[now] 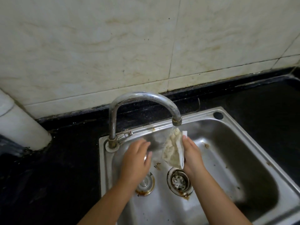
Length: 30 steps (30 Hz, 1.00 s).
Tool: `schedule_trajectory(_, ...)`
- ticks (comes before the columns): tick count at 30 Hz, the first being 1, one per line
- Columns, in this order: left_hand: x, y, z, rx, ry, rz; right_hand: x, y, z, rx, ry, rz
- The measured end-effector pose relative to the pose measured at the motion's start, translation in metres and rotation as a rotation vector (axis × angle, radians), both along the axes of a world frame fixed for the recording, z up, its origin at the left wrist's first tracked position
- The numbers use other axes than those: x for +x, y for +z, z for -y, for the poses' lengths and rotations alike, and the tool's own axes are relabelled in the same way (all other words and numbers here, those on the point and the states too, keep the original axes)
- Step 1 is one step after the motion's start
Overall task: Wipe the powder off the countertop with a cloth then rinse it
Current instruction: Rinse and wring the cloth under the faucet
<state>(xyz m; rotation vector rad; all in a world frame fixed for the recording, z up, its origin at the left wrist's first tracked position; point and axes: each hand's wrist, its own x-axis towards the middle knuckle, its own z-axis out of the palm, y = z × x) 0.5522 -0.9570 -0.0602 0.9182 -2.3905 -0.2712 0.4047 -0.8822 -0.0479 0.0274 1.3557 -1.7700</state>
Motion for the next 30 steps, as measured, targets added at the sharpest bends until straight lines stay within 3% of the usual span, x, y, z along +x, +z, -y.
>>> schedule_trajectory(3,-0.002,-0.013,-0.024,0.327,0.0,0.028,-0.003,-0.007,0.011,-0.034,-0.027,0.054)
schedule_trajectory(7,-0.011,-0.014,-0.038,0.692,0.149,-0.005,-0.002,-0.008,0.02,-0.115,-0.065,0.266)
schedule_trajectory(8,-0.015,-0.011,-0.04,0.878,0.219,-0.071,0.0,-0.008,0.02,-0.119,-0.074,0.3)
schedule_trajectory(11,-0.034,0.006,-0.042,1.753,0.395,-0.5,0.002,-0.007,0.016,-0.1,-0.096,0.326)
schedule_trajectory(13,-0.045,0.013,-0.043,2.007,0.401,-0.739,0.0,-0.005,0.012,-0.074,-0.108,0.307)
schedule_trajectory(16,-0.062,0.023,-0.045,2.075,0.383,-0.962,-0.01,-0.005,0.008,-0.06,-0.11,0.256)
schedule_trajectory(23,-0.088,0.027,-0.04,1.854,0.538,-1.257,-0.022,0.005,-0.005,-0.214,0.07,0.285)
schedule_trajectory(26,-0.09,0.03,-0.034,1.746,0.571,-1.289,-0.037,0.006,-0.01,-0.195,0.051,0.244)
schedule_trajectory(30,-0.088,0.033,-0.027,1.676,0.573,-1.259,-0.058,0.011,-0.007,0.043,0.193,0.2)
